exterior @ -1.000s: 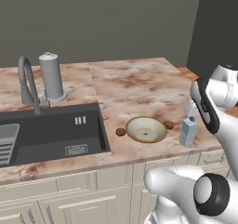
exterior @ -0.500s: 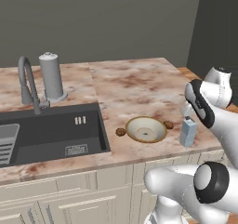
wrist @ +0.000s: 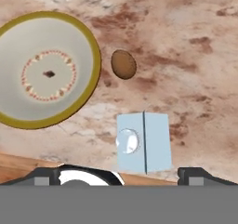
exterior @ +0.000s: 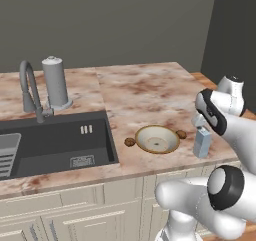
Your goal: Gather the eggs and milk located in the vicinity of the sink area and place them right next to the bowl.
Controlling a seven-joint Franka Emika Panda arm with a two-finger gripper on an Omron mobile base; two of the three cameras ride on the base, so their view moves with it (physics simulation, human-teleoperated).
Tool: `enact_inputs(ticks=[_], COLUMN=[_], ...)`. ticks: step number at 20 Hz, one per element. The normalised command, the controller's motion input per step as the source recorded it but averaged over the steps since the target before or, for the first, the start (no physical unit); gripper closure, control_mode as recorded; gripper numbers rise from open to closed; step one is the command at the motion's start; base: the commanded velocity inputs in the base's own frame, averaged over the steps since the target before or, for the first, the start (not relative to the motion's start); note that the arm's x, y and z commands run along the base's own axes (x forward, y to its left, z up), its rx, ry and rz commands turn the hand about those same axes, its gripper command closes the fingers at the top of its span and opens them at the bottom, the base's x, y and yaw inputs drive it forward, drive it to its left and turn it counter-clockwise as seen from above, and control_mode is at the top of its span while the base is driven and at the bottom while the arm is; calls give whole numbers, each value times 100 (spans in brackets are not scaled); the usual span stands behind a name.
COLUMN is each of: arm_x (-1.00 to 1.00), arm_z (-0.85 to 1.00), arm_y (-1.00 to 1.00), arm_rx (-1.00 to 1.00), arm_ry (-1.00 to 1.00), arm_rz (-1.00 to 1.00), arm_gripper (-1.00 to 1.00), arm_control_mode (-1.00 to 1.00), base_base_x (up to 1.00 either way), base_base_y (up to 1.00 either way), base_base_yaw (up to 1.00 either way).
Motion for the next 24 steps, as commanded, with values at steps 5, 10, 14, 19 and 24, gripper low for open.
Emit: enact_inputs(ticks=[5, 10, 14, 19, 24], arm_x=[21, 3, -7, -20, -10], arm_z=[0, -1, 0, -3, -11], arm_y=[-18, -9, 0, 2, 8], arm_rx=[0, 0, 0, -1, -4], arm_ry=[0, 0, 2, 6, 6], arm_rz=[0, 0, 0, 0, 0], arm_gripper=[-100, -100, -100, -100, -100], arm_control_mode=[-100, -100, -100, -100, -100], base_base_x=[0, 0, 0, 0, 0], base_base_y=[0, 0, 0, 0, 0], base_base_yaw=[0, 0, 0, 0, 0])
